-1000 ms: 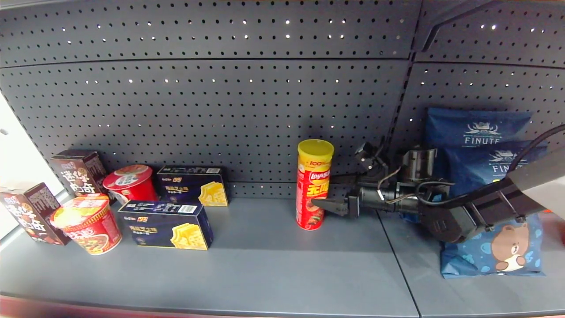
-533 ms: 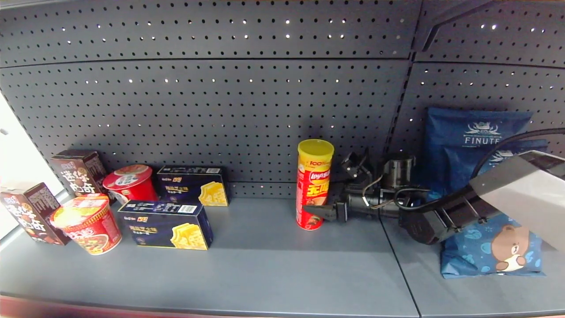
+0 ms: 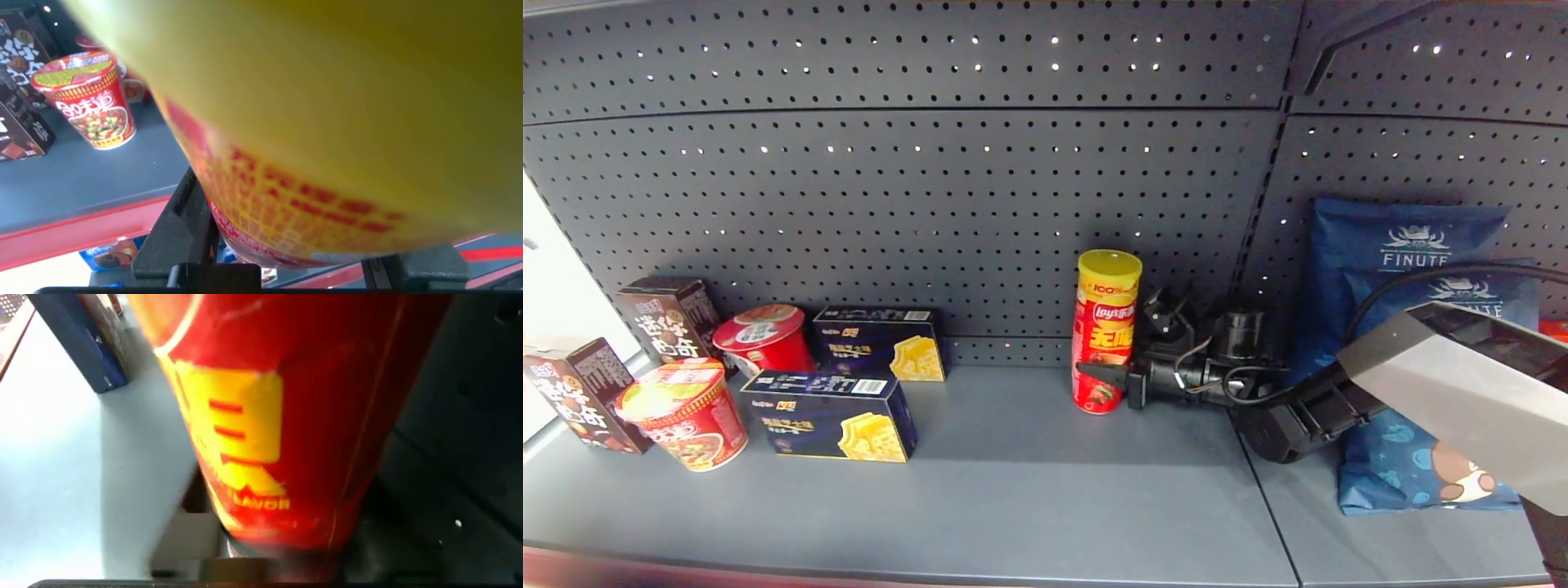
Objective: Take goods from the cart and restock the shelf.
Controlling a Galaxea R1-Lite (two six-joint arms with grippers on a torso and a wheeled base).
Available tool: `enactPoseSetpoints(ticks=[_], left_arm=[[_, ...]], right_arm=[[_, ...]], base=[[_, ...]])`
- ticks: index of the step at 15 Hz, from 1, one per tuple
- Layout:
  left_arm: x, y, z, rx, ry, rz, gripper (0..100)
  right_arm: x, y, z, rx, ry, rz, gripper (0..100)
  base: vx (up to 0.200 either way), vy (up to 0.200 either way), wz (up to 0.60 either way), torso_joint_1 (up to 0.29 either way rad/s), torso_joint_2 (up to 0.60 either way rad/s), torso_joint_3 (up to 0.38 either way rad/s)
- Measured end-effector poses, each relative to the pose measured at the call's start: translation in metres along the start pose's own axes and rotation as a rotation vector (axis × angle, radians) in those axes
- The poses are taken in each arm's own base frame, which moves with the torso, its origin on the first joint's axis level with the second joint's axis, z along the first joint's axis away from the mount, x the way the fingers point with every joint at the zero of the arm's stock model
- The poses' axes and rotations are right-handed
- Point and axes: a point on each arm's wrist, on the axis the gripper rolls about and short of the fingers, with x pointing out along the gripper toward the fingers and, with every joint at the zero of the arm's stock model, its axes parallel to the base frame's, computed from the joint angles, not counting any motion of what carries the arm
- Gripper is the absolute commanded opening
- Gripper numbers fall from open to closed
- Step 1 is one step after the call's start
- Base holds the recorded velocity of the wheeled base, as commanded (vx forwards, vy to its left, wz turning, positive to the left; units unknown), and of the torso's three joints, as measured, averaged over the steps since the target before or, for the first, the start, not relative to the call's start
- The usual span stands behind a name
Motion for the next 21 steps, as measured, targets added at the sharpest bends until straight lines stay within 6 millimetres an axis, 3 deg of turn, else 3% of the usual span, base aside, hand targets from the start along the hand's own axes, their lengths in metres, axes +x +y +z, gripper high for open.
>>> enactPoseSetpoints(ticks=[4, 12, 16, 21], left_arm=[[0.001, 0.0, -0.001, 0.0, 0.002, -0.005, 0], [-0.001, 0.0, 0.002, 0.002, -0.013, -0.009, 0], [0.0, 0.0, 0.001, 0.002, -0.01, -0.007, 0], [0.001, 0.0, -0.004, -0.002, 0.009, -0.001, 0]], right_arm=[[-0.008, 0.02, 0.01, 0.01, 0.019, -0.047, 0], [-0.042, 0.105, 0.052, -0.021, 0.001, -0.127, 0], [-0.081, 0.143, 0.044, -0.011, 0.032, -0.127, 0], [-0.12, 0.167, 0.023, -0.029, -0.018, -0.117, 0]], base=[[0.0, 0.0, 0.0, 0.0, 0.0, 0.0], [0.0, 0.0, 0.0, 0.0, 0.0, 0.0], [0.0, 0.0, 0.0, 0.0, 0.0, 0.0], [0.0, 0.0, 0.0, 0.0, 0.0, 0.0]])
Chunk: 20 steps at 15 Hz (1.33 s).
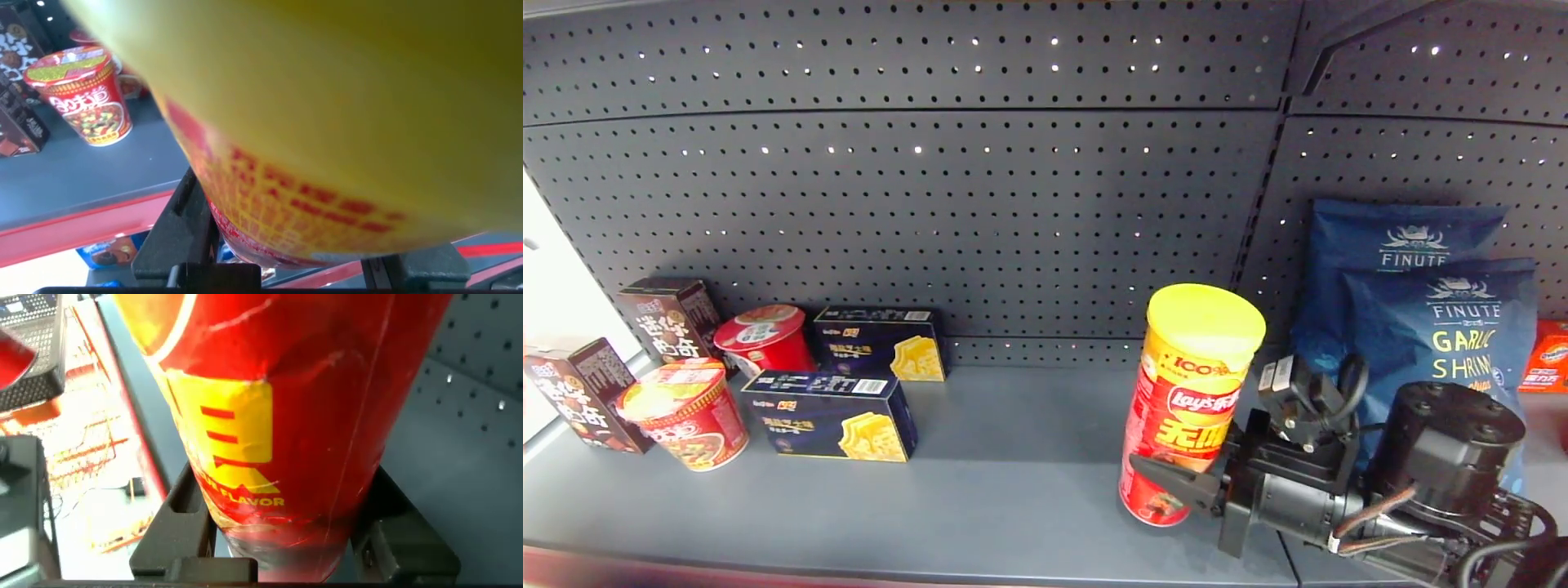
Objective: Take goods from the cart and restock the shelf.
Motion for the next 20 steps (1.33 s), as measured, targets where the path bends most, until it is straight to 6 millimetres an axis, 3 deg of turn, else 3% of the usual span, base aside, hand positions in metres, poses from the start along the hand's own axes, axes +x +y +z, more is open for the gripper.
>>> enactPoseSetpoints(ticks=[4, 11, 20], left_arm=[[0.0, 0.0, 0.0, 0.0, 0.003, 0.002, 0], [0.001, 0.0, -0.003, -0.002, 0.011, 0.002, 0], [0.002, 0.0, -0.005, -0.003, 0.018, -0.001, 0]], right_arm=[[-0.005, 0.002, -0.016, 0.007, 0.008, 0.002, 0], [0.013, -0.001, -0.034, 0.016, 0.039, 0.012, 0], [0.032, -0.002, -0.043, 0.015, 0.05, 0.031, 0]], base=[[0.0, 0.0, 0.0, 0.0, 0.0, 0.0], [0.0, 0.0, 0.0, 0.0, 0.0, 0.0], [0.0, 0.0, 0.0, 0.0, 0.0, 0.0]])
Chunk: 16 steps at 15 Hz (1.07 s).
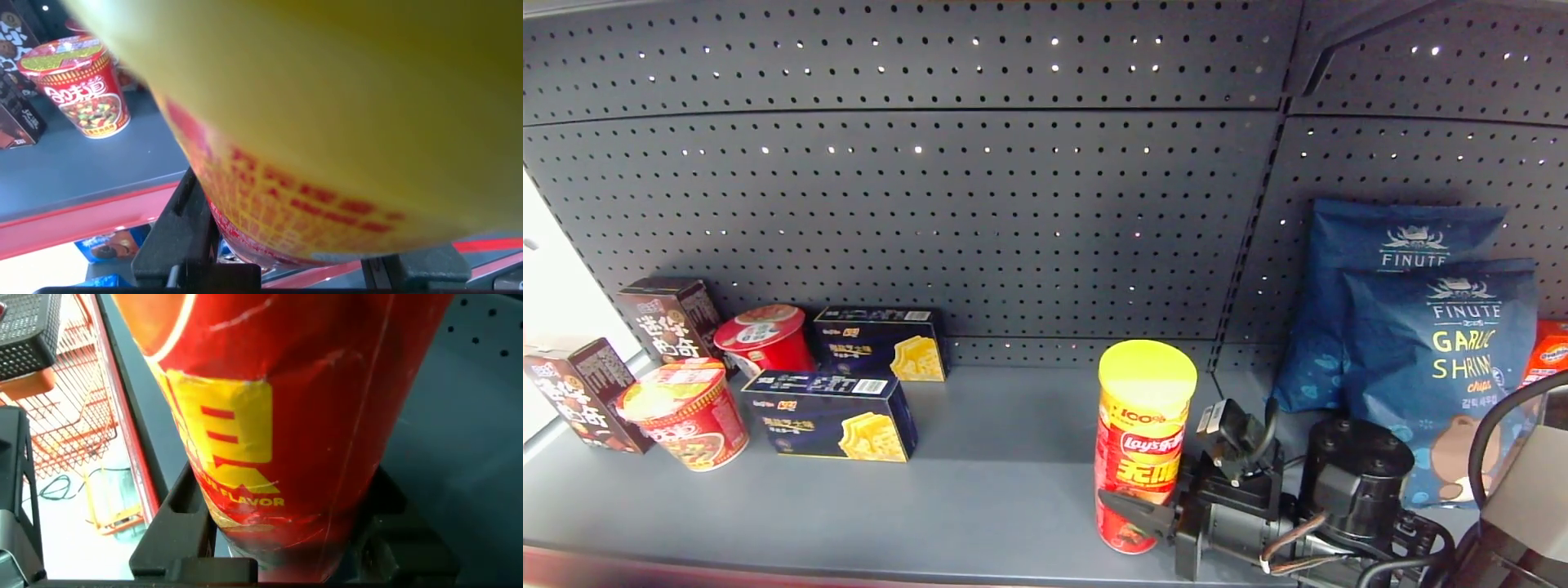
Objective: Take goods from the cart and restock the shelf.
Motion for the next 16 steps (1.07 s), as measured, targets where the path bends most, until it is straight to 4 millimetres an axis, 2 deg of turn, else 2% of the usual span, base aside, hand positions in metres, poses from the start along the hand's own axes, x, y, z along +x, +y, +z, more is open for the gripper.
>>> enactPoseSetpoints(ticks=[1, 3, 6, 10, 12, 16], left_arm=[[0.0, 0.0, 0.0, 0.0, 0.002, -0.001, 0], [0.0, 0.0, 0.0, 0.0, 0.001, -0.002, 0], [0.0, 0.0, 0.0, 0.0, 0.001, -0.005, 0], [-0.003, 0.0, 0.008, 0.017, -0.027, -0.008, 0], [-0.01, -0.002, 0.028, 0.071, -0.093, -0.036, 0], [-0.011, -0.003, 0.072, 0.111, -0.141, -0.15, 0]], right_arm=[[0.001, 0.0, -0.001, -0.001, 0.002, 0.002, 100], [0.001, 0.001, -0.003, -0.001, 0.003, -0.003, 100], [-0.009, 0.002, -0.002, 0.003, 0.014, -0.015, 100], [-0.048, 0.015, 0.017, -0.015, -0.023, -0.051, 100], [-0.071, 0.017, 0.033, -0.034, -0.046, -0.087, 100], [-0.107, 0.021, 0.063, 0.007, 0.088, -0.161, 100]], base=[[0.0, 0.0, 0.0, 0.0, 0.0, 0.0], [0.0, 0.0, 0.0, 0.0, 0.0, 0.0], [0.0, 0.0, 0.0, 0.0, 0.0, 0.0], [0.0, 0.0, 0.0, 0.0, 0.0, 0.0], [0.0, 0.0, 0.0, 0.0, 0.0, 0.0], [0.0, 0.0, 0.0, 0.0, 0.0, 0.0]])
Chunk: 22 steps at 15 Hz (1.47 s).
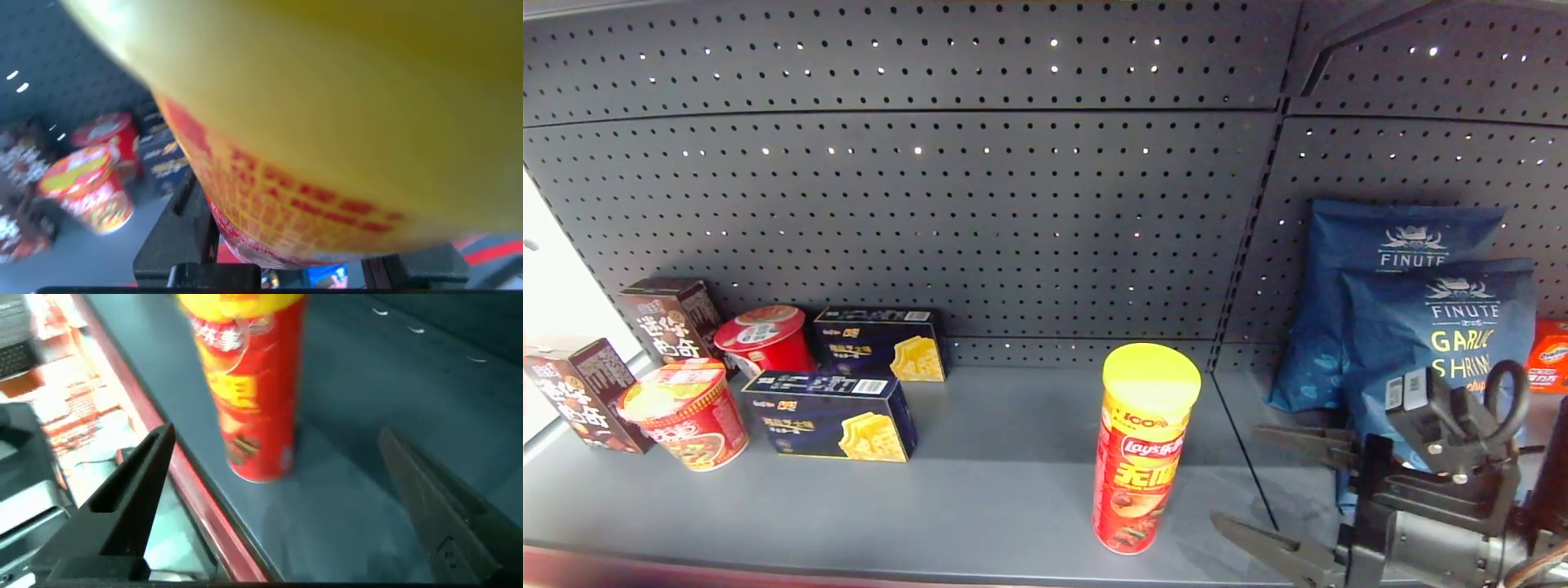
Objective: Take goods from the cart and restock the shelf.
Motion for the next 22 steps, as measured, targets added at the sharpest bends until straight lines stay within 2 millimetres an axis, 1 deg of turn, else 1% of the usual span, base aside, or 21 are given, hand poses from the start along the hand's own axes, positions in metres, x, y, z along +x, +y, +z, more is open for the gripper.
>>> enactPoseSetpoints(ticks=[1, 2, 3, 4, 6, 9, 11, 13, 15, 16, 19, 22], left_arm=[[0.004, 0.002, 0.006, -0.003, 0.006, -0.035, 0], [0.011, 0.004, 0.011, -0.012, 0.027, -0.079, 0], [0.021, 0.006, 0.016, -0.028, 0.054, -0.144, 0], [0.033, 0.01, 0.021, -0.051, 0.088, -0.212, 0], [0.061, 0.019, 0.028, -0.087, 0.144, -0.294, 0], [0.115, 0.036, 0.034, -0.103, 0.16, -0.347, 0], [0.158, 0.046, 0.031, -0.11, 0.171, -0.386, 0], [0.2, 0.049, 0.023, -0.128, 0.205, -0.439, 0], [0.238, 0.048, 0.019, -0.127, 0.226, -0.489, 0], [0.254, 0.047, 0.017, -0.103, 0.23, -0.511, 0], [0.29, 0.045, 0.003, -0.051, 0.264, -0.54, 0], [0.316, 0.046, -0.003, -0.046, 0.286, -0.528, 0]], right_arm=[[-0.013, 0.003, 0.001, 0.015, 0.087, -0.074, 100], [-0.024, 0.006, 0.006, 0.008, 0.119, -0.163, 100], [-0.034, 0.009, 0.008, -0.007, 0.146, -0.289, 100], [-0.042, 0.015, 0.009, -0.018, 0.166, -0.352, 100], [-0.05, 0.021, 0.013, 0.011, 0.142, -0.359, 100], [-0.054, 0.021, 0.017, 0.03, 0.113, -0.371, 100], [-0.054, 0.02, 0.015, 0.087, 0.108, -0.383, 100], [-0.051, 0.019, 0.015, 0.102, 0.115, -0.389, 100], [-0.05, 0.019, 0.011, 0.101, 0.134, -0.387, 100], [-0.05, 0.019, 0.008, 0.1, 0.145, -0.387, 100], [-0.049, 0.02, 0.01, 0.099, 0.139, -0.377, 100], [-0.049, 0.021, 0.006, 0.098, 0.154, -0.368, 100]], base=[[0.0, 0.0, 0.0, 0.0, 0.0, 0.0], [0.0, 0.0, 0.0, 0.0, 0.0, 0.0], [0.0, 0.0, 0.0, 0.0, 0.0, 0.0], [0.0, 0.0, 0.0, 0.0, 0.0, 0.0], [0.0, 0.0, 0.0, 0.0, 0.0, 0.0], [0.0, 0.0, 0.0, 0.0, 0.0, 0.0], [0.0, 0.0, 0.0, 0.0, 0.0, 0.0], [0.0, 0.0, 0.0, 0.0, 0.0, 0.0], [0.0, 0.0, 0.0, 0.0, 0.0, 0.0], [0.0, 0.0, 0.0, 0.0, 0.0, 0.0], [0.0, 0.0, 0.0, 0.0, 0.0, 0.0], [0.0, 0.0, 0.0, 0.0, 0.0, 0.0]])
